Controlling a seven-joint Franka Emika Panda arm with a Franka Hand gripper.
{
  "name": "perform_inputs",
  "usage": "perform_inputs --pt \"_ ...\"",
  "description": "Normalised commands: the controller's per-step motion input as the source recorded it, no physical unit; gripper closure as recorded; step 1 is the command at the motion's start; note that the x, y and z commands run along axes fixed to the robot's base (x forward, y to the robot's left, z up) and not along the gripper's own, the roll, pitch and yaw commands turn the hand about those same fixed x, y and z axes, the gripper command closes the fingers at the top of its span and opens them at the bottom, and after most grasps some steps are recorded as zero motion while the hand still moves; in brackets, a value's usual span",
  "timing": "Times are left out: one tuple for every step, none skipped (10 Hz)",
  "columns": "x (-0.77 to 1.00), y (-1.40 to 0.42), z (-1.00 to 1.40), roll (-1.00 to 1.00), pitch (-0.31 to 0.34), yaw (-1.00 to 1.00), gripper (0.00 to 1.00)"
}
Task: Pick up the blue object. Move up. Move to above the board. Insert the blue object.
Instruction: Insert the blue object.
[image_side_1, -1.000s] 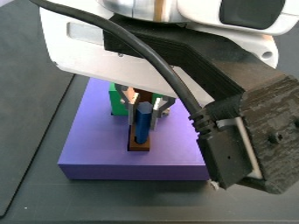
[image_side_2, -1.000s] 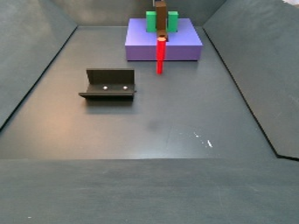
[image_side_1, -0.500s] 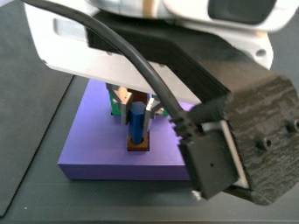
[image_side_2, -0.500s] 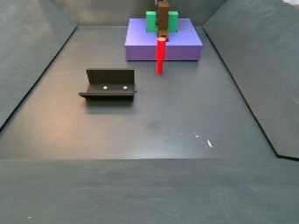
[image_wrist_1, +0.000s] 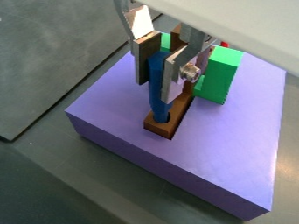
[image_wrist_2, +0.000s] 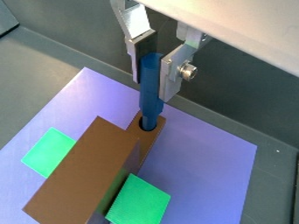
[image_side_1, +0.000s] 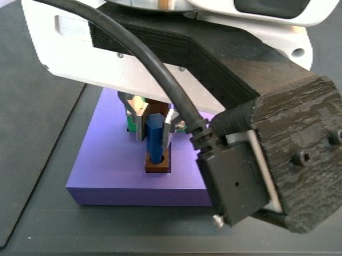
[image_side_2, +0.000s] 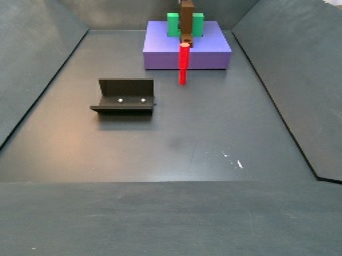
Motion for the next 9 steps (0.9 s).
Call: perform_inputs --pt "0.15 0.05 -0.13 -0.11 0.0 0.0 1.0" --pt "0.07 0.09 -0.28 -0.21 -0.01 0.0 1.0" --pt "0.0 0.15 -0.43 -0.32 -0.066 0.0 1.0" --pt "0.0 0.12 -0.46 -0.34 -0.109 0.0 1.0" --pt "0.0 0.13 -0.47 -0.33 -0.116 0.0 1.0" --pt "0.0 0.09 -0.45 -0.28 -0.109 0.0 1.0" --pt "0.0 0.02 -0.34 -0.14 -0.047 0.0 1.0" --pt "0.0 0.0 0.0 0.0 0.01 0.0 1.0" --pt "0.0 0.0 0.0 0.0 0.0 0.0 1.0"
